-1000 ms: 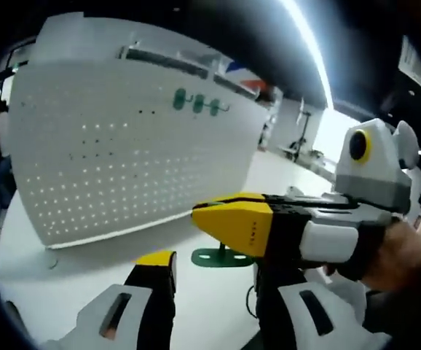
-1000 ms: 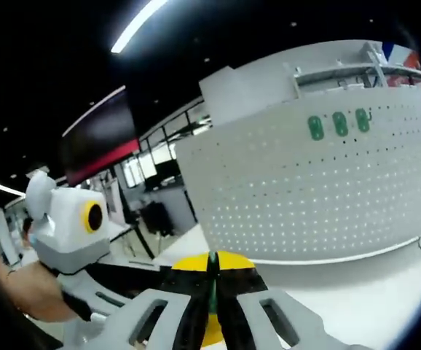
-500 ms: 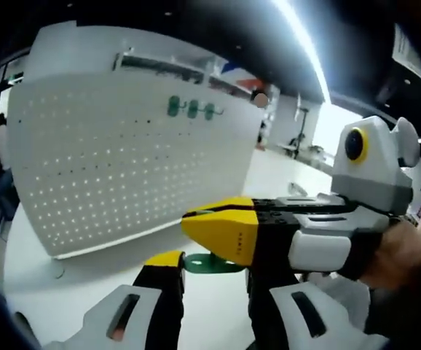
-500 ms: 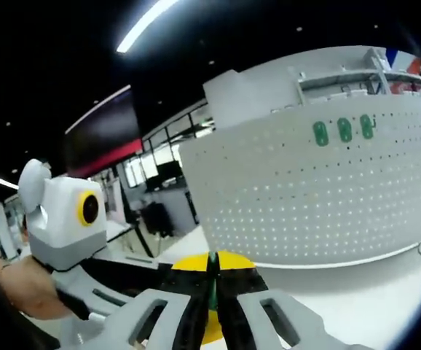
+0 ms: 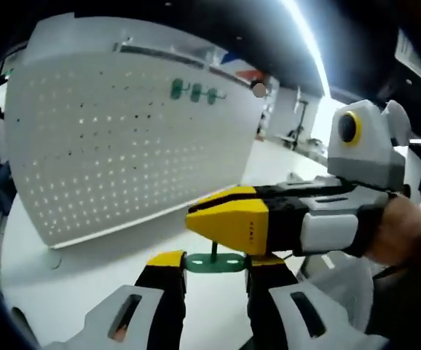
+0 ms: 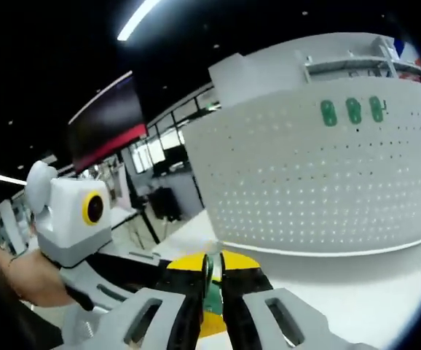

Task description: Insert the hook assembly into the mounting plate slot until the hook locks in place.

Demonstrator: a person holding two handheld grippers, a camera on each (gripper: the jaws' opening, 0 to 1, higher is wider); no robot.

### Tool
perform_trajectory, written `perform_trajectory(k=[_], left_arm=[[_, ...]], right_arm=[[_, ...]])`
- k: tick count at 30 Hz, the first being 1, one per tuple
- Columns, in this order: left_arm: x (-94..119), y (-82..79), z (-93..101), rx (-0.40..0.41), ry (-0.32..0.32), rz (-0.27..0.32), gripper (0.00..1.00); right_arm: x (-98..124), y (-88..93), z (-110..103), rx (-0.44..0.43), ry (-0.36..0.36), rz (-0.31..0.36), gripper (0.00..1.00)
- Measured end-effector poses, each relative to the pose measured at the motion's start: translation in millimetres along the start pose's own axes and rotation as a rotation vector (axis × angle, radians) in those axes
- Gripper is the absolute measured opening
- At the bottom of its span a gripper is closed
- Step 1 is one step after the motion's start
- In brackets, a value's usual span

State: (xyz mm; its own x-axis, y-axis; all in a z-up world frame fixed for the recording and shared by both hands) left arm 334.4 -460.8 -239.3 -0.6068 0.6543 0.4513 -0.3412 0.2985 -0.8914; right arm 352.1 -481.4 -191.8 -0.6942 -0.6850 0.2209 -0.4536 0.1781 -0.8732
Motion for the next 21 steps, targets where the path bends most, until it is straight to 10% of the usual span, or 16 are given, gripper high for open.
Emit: perform_trajectory(k=[11,21], left_arm=[[3.5,23.4,-23.9,-0.073,0.011,-0.042,0.31],[-0.1,35.1,-17.3,-0.211,0.095,-0.072,0.31]], right_arm=[[9.1,-17.7,3.4,-0.001,-0.152,-0.222,0.07],[18.8,19.5,-4.4,-0.091,-0.210,-0.575,0.10]])
Point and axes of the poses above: the point that each gripper's makers call its tool centre point, and the gripper's own axes: x roughly backward along the fingers, z roughly to its right, y roughly out of its underside, the point moved 2 cm from there along x, roughly backward along the fingers, and after that the axes turned 12 degrees about -x, right-handed, at the moved point
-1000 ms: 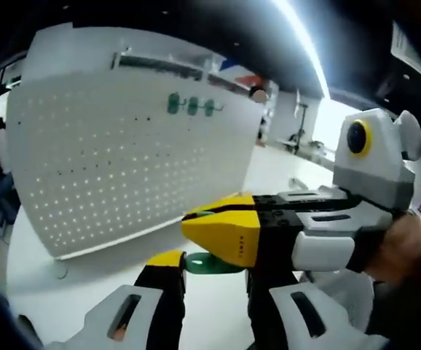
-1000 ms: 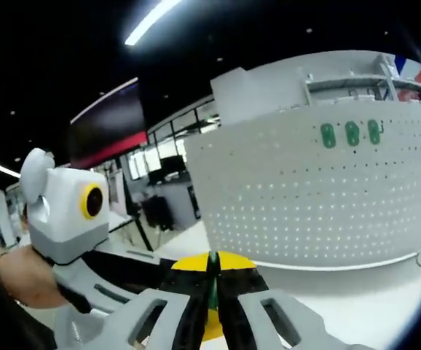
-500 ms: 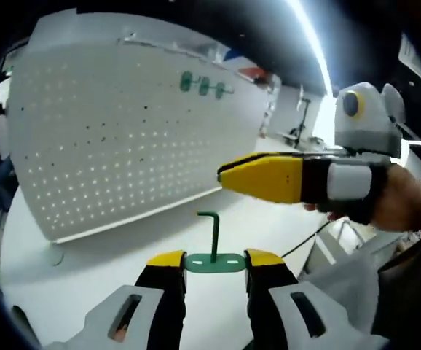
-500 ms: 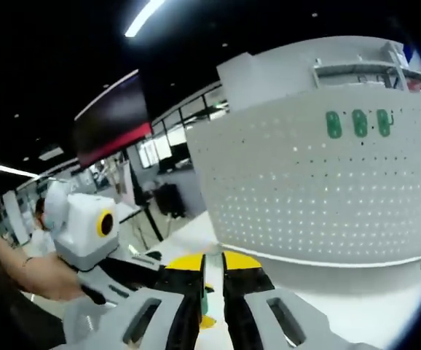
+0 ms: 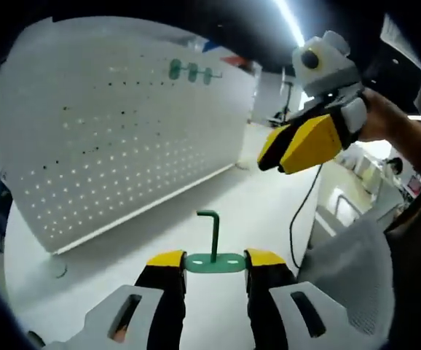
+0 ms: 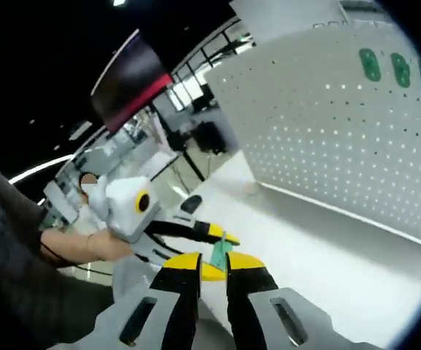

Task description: Insert the hook assembly into the mounting plate slot until the hook locks in place.

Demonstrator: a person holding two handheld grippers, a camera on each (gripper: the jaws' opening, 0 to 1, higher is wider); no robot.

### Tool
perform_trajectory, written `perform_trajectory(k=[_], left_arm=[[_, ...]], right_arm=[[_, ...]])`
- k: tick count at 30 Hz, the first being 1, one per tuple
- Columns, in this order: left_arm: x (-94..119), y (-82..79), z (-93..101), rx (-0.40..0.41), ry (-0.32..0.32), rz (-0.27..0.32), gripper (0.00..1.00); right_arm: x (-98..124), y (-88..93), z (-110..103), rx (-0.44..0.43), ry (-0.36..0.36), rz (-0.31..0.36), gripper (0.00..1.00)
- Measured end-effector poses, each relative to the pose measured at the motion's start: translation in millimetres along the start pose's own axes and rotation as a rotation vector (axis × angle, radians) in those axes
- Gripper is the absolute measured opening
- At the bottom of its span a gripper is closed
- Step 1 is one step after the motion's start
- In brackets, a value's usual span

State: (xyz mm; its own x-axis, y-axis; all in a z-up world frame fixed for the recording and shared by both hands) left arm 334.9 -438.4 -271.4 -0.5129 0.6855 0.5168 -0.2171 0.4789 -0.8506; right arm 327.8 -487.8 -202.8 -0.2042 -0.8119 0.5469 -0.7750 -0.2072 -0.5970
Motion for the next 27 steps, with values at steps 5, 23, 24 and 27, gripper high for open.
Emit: perform_trajectory(k=[5,23,24,27], left_arm=[[-2.5,-6.4,8.1,-0.047,0.003,0.009,0.31],[-12.0,-15.2,29.2,-0.275,0.032,-0.055,0.31],[-11.8,-15.6,29.5,-0.283,0.032,-0.058,0.31],[-11.8,-16.9,29.3,-0.313,0.027,-0.067,0.31]], right_arm=[[-6.6,8.8,1.4,-0.025,0.005,-0.077,0.09],[-38.1,21.1,16.8,-0.079,0.035,-0.286,0.05],[-38.7,21.7,15.3,-0.078,0.032,-0.295,0.05],[-39.6,21.9,16.2,-0.078,0.037,-0.304,0.05]])
Point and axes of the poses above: the point that each gripper's makers call its tool centre point, and the gripper's own axes: x roughly backward along the fingers, z roughly to its right, y roughly out of its underside, the point moved 2 cm from there along x, roughly backward along the fingers, and after that the axes turned 12 degrees about -x, right-handed, at the moved point
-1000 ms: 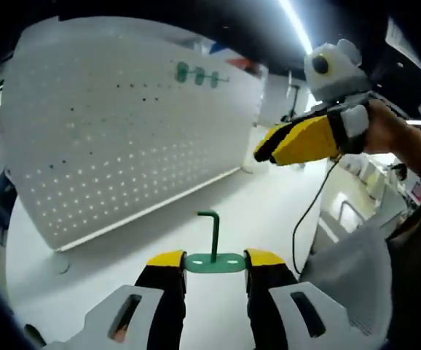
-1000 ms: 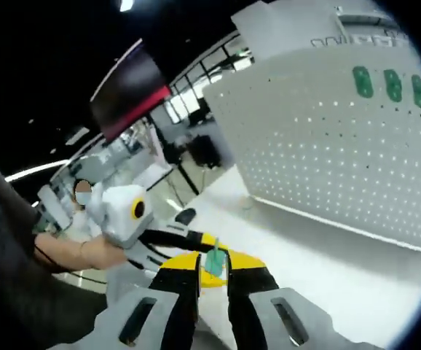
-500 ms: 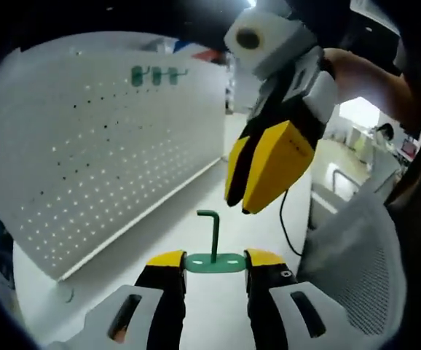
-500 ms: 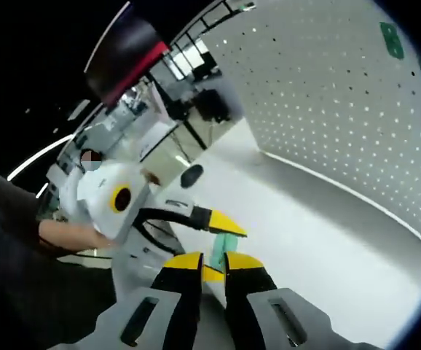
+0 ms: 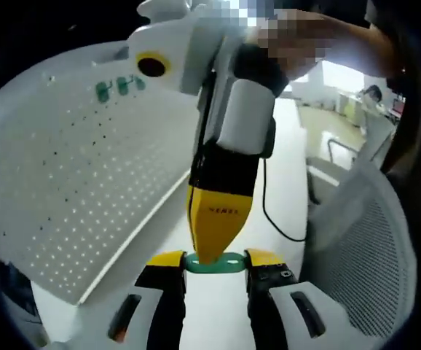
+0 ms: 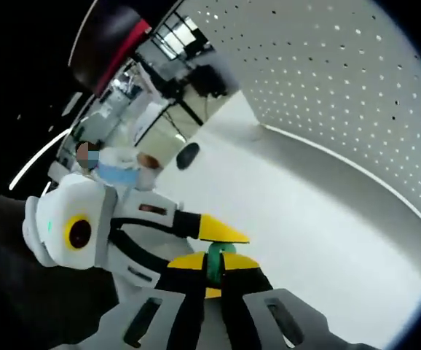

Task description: Insert the hook assembly into the mounting plate slot until the hook locks in place.

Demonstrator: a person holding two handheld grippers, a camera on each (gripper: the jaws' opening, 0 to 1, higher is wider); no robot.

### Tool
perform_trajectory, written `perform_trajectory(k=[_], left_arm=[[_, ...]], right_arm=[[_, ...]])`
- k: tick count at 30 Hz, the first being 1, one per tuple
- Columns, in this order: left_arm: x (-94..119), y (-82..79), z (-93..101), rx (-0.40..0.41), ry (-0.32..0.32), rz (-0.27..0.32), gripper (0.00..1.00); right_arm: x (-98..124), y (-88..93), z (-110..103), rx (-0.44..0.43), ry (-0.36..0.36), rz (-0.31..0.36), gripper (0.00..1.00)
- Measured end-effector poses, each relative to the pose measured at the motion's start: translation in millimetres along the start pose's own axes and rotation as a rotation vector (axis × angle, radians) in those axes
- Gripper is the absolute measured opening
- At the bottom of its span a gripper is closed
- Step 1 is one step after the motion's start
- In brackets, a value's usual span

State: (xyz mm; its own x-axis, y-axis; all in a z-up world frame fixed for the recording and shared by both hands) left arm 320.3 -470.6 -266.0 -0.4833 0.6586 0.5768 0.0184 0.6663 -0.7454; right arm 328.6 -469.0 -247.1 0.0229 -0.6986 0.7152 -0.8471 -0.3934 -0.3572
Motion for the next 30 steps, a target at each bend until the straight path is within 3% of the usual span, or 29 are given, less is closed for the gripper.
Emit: perform_trajectory(k=[4,14,30], left_arm=[[-1.4,0.8,-0.8,-0.021,0.002,-0.012,0.31],[0.5,6.0,-1.6,-0.038,-0.005,-0.037,0.31],[3.3,11.0,4.8,-0.028,0.017,-0.054,0.32]], right_arm=[[-1.7,3.1,2.7,0.030,0.028,-0.020,0.04],[-6.2,6.1,5.1,-0.012,0.021,-0.033,0.02],[-11.7,14.2,3.8,-0.012,0.004,-0.013,0.00]])
Point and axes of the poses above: the point that each gripper's makers call its tool centre point, and the gripper's own axes: x roughly backward along the fingers, z roughly to its right, y roughly out of its underside, the point moved 2 cm from there along x, roughly backward along the fingers, and after that the axes turned 12 degrees about -x, right-handed, at the moved point
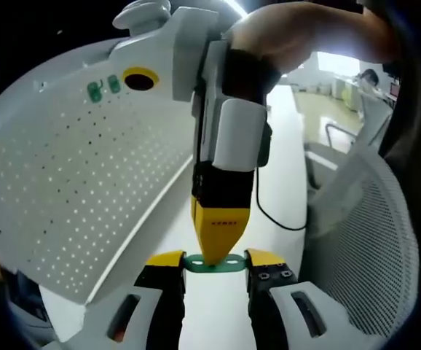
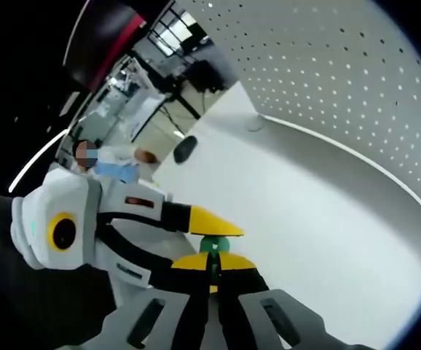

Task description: Insert the hook assembly into the mounting plate slot until the hook locks in place.

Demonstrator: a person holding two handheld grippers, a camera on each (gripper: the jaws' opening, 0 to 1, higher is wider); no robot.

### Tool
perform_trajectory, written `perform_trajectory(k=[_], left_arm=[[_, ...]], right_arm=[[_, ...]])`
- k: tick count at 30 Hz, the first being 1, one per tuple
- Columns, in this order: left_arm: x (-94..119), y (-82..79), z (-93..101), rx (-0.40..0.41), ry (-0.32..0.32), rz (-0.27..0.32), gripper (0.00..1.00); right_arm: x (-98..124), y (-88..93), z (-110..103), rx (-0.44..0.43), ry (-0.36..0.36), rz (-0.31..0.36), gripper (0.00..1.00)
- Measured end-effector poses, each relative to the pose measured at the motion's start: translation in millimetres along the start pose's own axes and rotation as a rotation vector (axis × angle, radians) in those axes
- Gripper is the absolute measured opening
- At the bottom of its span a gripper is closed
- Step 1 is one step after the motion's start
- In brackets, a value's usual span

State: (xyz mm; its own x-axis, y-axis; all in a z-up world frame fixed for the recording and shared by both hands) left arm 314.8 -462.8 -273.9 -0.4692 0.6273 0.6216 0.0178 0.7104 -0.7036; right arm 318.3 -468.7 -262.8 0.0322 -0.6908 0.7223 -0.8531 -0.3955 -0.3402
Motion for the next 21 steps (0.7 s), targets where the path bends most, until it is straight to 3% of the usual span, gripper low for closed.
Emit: perform_trajectory(k=[2,4,6,11,13,15,21], left_arm=[[1.3,-0.7,0.6,-0.015,0.008,0.004,0.33],[4.5,-3.3,-0.5,0.021,0.014,0.005,0.42],[6.5,-6.0,-4.9,0.106,-0.007,0.025,0.54],[15.5,-12.9,-11.5,0.267,-0.002,0.087,0.61],[19.6,-13.6,-18.0,0.339,-0.036,0.093,0.75],[22.5,-14.4,-24.9,0.349,-0.074,0.102,0.91],[32.6,-26.2,-29.9,0.457,-0.066,0.192,0.94]], right_arm=[[0.6,0.7,1.2,0.013,0.000,0.013,0.00],[2.1,-1.0,-1.4,0.035,-0.011,0.053,0.00],[4.6,-2.0,-5.0,0.033,-0.025,0.082,0.00],[11.1,-11.5,-8.1,0.110,-0.009,0.176,0.00],[15.4,-17.0,-8.7,0.151,0.007,0.221,0.00],[20.7,-22.6,-9.9,0.148,0.008,0.271,0.00],[33.6,-34.7,-12.8,0.145,0.004,0.375,0.00]])
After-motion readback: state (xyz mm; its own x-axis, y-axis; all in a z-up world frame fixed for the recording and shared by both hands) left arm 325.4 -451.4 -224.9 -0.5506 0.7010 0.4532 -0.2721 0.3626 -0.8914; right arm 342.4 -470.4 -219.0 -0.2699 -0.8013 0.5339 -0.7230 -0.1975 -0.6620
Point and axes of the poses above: the point that each gripper's makers call its tool centre point, and the gripper's own axes: x roughly backward along the fingers, z roughly to its right, y roughly out of its underside, the point moved 2 cm from there along x, roughly backward along the fingers, and after that the axes turned 12 degrees about -x, right-handed, at the moved point
